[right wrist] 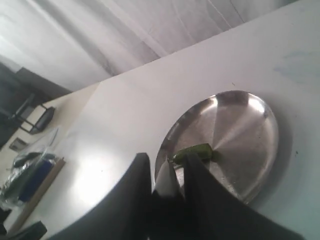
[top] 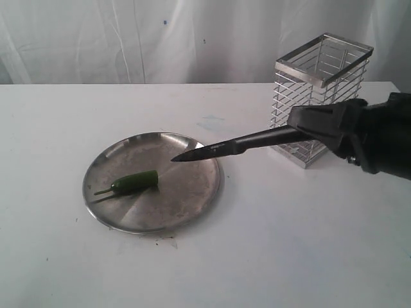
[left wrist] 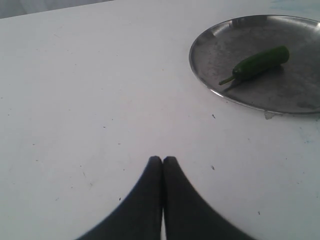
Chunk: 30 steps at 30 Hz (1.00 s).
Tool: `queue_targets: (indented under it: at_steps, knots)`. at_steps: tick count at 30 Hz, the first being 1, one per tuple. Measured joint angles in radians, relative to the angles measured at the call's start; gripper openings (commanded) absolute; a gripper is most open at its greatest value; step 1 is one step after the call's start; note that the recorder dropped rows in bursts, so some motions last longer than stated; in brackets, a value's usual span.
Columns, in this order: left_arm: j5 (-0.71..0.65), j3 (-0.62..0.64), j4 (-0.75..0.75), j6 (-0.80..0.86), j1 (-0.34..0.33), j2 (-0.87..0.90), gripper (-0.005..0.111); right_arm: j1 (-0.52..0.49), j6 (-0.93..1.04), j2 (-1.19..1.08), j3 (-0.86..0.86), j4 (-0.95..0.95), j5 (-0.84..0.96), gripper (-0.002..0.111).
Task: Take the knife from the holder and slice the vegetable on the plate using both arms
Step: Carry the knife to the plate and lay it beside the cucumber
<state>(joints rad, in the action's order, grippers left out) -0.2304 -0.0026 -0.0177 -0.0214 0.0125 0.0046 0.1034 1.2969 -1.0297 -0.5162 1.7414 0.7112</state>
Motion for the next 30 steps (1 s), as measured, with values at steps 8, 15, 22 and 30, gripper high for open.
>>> queue_targets:
  at_steps: [8, 15, 22, 30]
  knots:
    - [0.0, 0.0, 0.0, 0.0, 0.0, 0.0, 0.0, 0.138, 0.168, 0.036, 0.0, 0.0, -0.077, 0.0]
    - [0.0, 0.0, 0.0, 0.0, 0.0, 0.0, 0.0, 0.244, 0.254, 0.074, 0.0, -0.101, -0.101, 0.0]
    - [0.0, 0.0, 0.0, 0.0, 0.0, 0.0, 0.0, 0.281, 0.184, 0.114, 0.0, -0.143, -0.198, 0.0]
    - [0.0, 0.0, 0.0, 0.0, 0.0, 0.0, 0.0, 0.333, -0.723, 0.114, 0.002, -0.756, -0.534, 0.0]
